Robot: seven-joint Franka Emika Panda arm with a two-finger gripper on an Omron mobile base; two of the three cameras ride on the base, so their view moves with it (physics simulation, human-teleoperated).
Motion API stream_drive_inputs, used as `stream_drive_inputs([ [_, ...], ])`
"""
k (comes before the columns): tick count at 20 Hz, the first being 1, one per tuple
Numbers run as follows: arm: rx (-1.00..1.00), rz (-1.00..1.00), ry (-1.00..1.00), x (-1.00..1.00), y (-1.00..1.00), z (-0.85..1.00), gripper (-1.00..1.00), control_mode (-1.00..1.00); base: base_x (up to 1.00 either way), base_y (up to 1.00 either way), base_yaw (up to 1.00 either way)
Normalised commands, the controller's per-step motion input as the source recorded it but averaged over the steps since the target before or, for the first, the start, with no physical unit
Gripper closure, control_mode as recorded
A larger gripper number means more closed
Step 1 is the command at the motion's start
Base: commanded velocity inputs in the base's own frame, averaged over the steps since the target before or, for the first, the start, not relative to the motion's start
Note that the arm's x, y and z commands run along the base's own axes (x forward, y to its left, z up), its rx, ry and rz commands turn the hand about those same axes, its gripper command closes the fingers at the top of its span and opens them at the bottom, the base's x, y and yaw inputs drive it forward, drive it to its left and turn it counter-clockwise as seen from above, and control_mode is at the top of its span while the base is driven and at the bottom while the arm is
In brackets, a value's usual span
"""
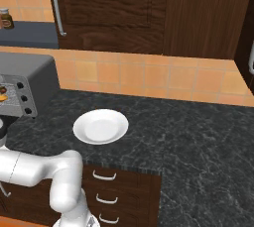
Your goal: Pick up the kebab skewer and baguette bread, and place them inside the toaster oven. Close the toaster oven door and start by setting the timer.
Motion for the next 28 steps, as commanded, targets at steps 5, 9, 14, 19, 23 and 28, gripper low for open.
stream_drive_inputs([
  [5,0.00,0.00,-0.01,0.00,0.00,0.02,-1.00,-1.00,0.00,0.00,0.00],
  [9,0.01,-0.10,-0.04,-0.46,-0.02,0.06,-1.00,-1.00,0.00,0.00,0.00],
  [14,0.10,-0.19,-0.05,-0.50,-0.14,0.04,-1.00,-1.00,0.00,0.00,0.00],
  [19,0.17,-0.25,-0.09,-0.18,-0.18,0.15,-1.00,-1.00,0.00,0.00,0.00],
  [23,0.22,-0.28,-0.18,-0.16,-0.11,0.00,-1.00,-1.00,0.00,0.00,0.00],
  [28,0.21,-0.27,-0.21,0.00,-0.02,0.00,-1.00,-1.00,0.00,0.00,0.00],
])
